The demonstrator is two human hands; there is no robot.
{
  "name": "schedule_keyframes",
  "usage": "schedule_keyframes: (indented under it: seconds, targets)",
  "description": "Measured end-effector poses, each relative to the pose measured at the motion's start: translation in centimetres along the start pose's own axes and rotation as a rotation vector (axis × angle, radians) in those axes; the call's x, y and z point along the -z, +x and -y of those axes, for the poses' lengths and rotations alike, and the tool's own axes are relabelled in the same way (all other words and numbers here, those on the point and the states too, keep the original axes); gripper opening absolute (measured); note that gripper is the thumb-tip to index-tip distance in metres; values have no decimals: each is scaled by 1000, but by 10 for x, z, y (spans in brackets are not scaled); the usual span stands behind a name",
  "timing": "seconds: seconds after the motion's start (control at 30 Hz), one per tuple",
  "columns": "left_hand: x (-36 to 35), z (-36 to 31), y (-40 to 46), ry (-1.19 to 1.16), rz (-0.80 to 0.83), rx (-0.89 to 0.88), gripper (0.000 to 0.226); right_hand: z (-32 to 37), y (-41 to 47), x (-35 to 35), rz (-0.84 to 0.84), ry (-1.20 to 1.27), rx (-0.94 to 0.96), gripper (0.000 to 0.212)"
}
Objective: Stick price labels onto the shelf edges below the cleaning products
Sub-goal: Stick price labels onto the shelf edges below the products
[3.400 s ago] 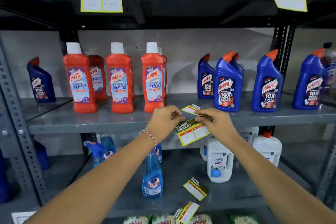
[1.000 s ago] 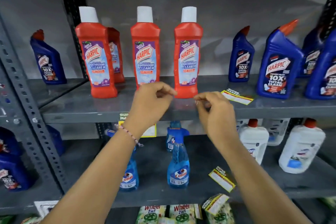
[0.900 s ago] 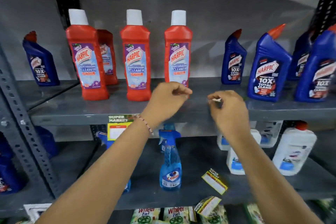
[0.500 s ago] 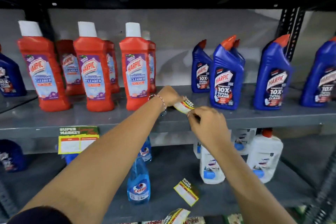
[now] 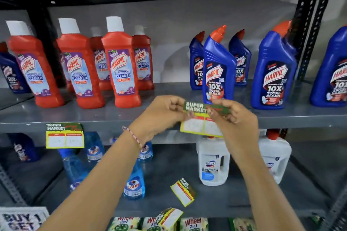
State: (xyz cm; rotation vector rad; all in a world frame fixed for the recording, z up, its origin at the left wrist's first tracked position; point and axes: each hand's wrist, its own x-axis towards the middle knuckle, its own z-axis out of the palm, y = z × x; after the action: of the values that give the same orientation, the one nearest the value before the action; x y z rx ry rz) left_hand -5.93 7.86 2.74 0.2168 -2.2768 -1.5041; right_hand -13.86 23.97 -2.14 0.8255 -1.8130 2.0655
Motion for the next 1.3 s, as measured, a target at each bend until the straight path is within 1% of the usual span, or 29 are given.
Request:
schedule_keyframes:
  seconds: [0.07, 0.13, 0.2, 0.27, 0.4, 0.57, 0.73, 0.87, 0.93, 1.03, 1.17, 1.3]
  targets:
    - [-22, 7, -7, 49, 64, -15, 15, -7, -4, 25, 55, -35, -22, 27]
    - [-49, 11, -8, 69, 81, -6, 14, -16, -7, 49, 52, -108, -36, 27]
    - [-80, 12, -6, 36, 61, -7, 15, -23, -7, 70, 6, -189, -37, 25]
    - [-109, 7, -2, 30, 19, -11, 22, -30, -3, 90, -55, -221, -29, 21]
    - [-148, 1, 7, 124, -58, -39, 26, -38, 7, 120, -124, -261, -6, 16]
    - [-170, -3, 17, 222, -138, -97, 26, -46, 17, 131, -168, -283, -6, 13]
    - [-176, -5, 20, 319, -163, -124, 28, -53, 20, 131, -196, -310, 2, 13]
    - [-175, -6, 23, 402, -185, -148, 37, -56, 21, 125, -259, -389, 44, 12]
    - [-173, -7, 24, 415, -196, -144, 42, -57, 21, 125, -320, -417, 58, 18]
    - [-171, -6, 23, 426, -199, -97, 45, -60, 21, 126, -403, -347, 24, 24]
    - [-173, 0, 19, 409, -205, -94, 49, -59, 15, 116, -539, -159, -65, 29]
    - [-166, 12, 11, 397, -216, -125, 49, -71, 2, 107, -626, -95, -92, 23]
